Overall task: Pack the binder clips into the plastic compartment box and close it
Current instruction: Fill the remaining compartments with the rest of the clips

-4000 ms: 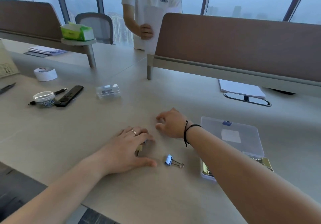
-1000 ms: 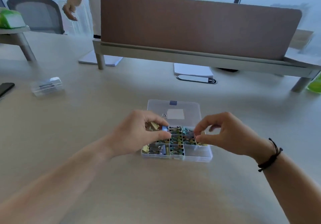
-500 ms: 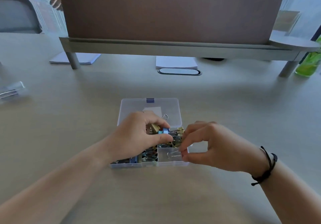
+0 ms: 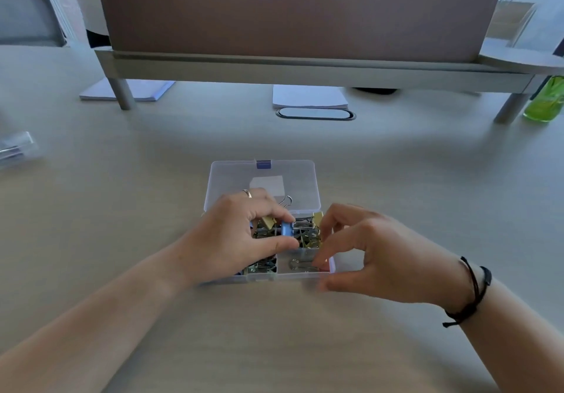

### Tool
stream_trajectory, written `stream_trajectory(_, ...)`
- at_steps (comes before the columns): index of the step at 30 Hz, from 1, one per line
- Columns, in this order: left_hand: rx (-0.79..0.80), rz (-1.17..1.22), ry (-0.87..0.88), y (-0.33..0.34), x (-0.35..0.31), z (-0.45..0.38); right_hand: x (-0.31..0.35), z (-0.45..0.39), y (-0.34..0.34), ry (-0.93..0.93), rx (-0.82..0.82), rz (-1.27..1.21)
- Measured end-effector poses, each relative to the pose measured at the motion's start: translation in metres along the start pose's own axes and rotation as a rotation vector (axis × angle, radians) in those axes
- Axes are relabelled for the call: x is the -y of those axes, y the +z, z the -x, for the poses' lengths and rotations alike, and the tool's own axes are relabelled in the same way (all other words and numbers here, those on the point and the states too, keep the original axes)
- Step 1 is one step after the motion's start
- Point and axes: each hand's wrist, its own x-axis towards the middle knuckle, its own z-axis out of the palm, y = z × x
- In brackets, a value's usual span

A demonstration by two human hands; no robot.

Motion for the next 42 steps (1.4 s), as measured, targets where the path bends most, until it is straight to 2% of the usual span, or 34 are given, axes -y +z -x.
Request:
stream_trajectory(7,0.008,-0.052,0.028,0.0,0.001,0.0,0.0,-0.002,0.003,-0.013,-0.022,0.019)
stream_trajectory(11,0.015,-0.081,0.066,0.0,-0.001,0.004,0.002,-0.003,0.002,-0.001,-0.036,-0.071)
stream_trajectory(16,0.021,-0.093,0.086,-0.004,0.0,0.005,0.002,-0.003,-0.004,0.067,-0.227,-0.231)
stream_trajectory(22,0.151,-0.205,0.119,-0.005,0.002,0.007,0.005,-0.006,0.003,0.033,-0.13,-0.219)
stream_trajectory(29,0.192,-0.22,0.147,-0.008,0.001,0.007,0.002,-0.006,0.005,0.015,-0.129,-0.21)
stream_trajectory(34,0.167,-0.246,0.171,-0.008,0.0,0.009,0.001,-0.007,0.007,0.012,-0.145,-0.21)
stream_trajectory(39,0.116,-0.103,0.142,-0.005,-0.008,0.009,0.005,-0.009,0.011,0.056,-0.28,-0.381)
stream_trajectory(42,0.14,-0.08,0.141,-0.005,-0.015,0.01,0.011,-0.011,0.013,0.068,-0.329,-0.52)
